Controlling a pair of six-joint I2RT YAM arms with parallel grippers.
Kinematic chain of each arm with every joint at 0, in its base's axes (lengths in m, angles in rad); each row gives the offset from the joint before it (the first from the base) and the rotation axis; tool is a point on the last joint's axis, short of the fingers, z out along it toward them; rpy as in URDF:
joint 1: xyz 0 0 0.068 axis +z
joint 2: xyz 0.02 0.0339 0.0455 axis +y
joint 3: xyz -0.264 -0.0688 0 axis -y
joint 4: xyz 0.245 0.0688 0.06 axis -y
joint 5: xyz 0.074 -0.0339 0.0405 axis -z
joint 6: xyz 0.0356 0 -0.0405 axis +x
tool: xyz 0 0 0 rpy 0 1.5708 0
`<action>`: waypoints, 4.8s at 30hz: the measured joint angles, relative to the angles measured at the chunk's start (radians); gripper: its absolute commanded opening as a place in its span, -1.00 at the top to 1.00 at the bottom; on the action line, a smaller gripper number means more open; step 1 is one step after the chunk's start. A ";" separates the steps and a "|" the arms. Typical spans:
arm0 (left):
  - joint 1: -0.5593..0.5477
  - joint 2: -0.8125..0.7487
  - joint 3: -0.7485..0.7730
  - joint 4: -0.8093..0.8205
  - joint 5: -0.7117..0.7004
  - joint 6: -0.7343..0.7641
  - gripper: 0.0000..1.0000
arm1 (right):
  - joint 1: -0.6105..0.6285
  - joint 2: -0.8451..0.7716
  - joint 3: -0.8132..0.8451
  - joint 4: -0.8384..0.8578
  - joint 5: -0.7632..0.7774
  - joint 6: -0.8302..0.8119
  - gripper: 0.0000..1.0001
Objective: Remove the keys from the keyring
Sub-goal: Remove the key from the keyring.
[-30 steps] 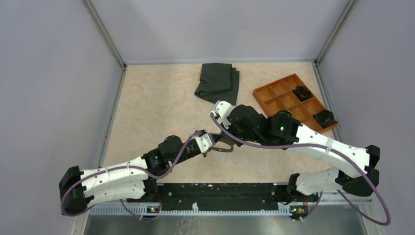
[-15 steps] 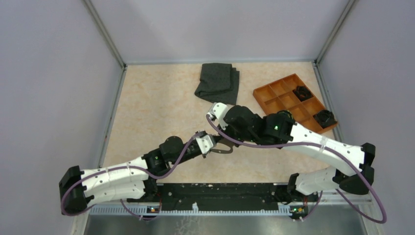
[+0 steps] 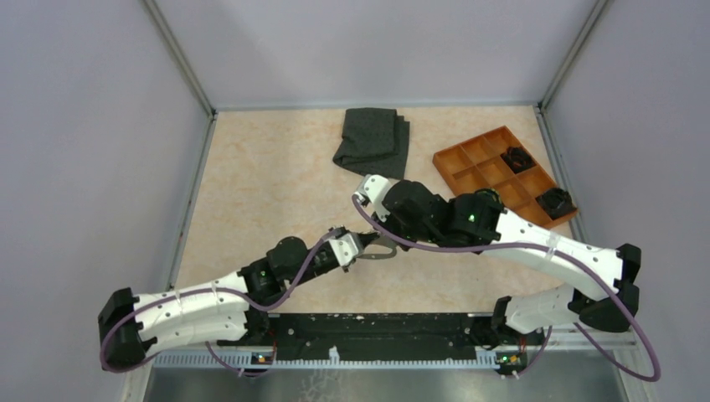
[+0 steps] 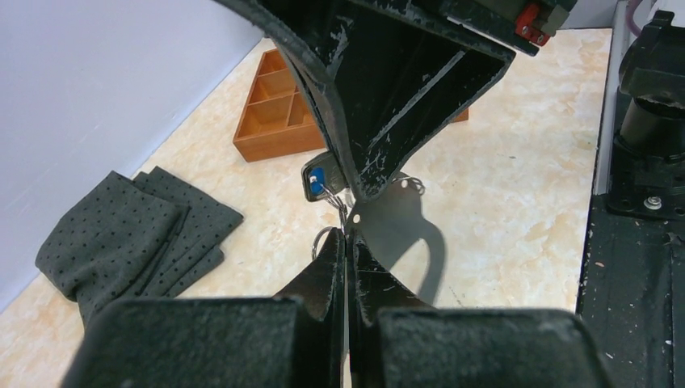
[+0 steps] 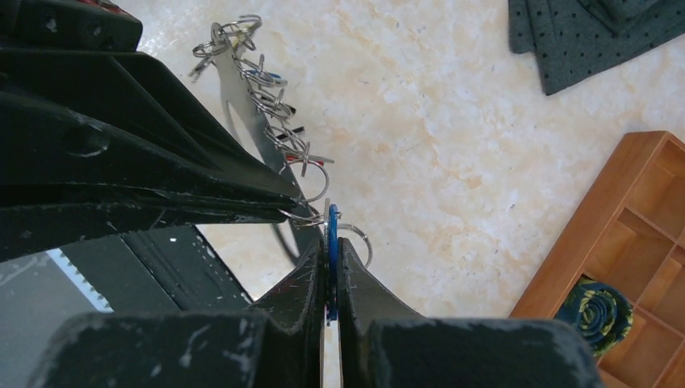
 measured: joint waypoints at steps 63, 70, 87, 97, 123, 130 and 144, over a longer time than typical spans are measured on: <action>-0.013 0.051 0.014 0.133 -0.047 -0.014 0.56 | 0.003 -0.054 0.007 0.017 -0.016 -0.013 1.00; -0.013 0.053 0.016 0.123 -0.072 -0.014 1.00 | 0.003 -0.053 0.020 0.014 -0.019 -0.013 1.00; -0.014 0.011 -0.006 0.142 -0.069 -0.014 1.00 | 0.003 -0.046 0.032 -0.006 0.037 -0.007 1.00; -0.014 -0.034 -0.034 0.150 -0.048 -0.016 1.00 | 0.003 -0.046 0.031 -0.010 0.027 0.005 1.00; -0.014 0.000 -0.056 0.193 -0.102 -0.050 0.57 | -0.014 0.009 0.131 -0.061 0.005 -0.049 1.00; -0.014 0.018 -0.054 0.192 -0.102 -0.051 0.47 | -0.014 0.015 0.131 -0.070 0.013 -0.049 1.00; -0.014 0.018 -0.027 0.195 -0.124 -0.006 0.44 | -0.014 0.019 0.131 -0.071 0.014 -0.049 1.00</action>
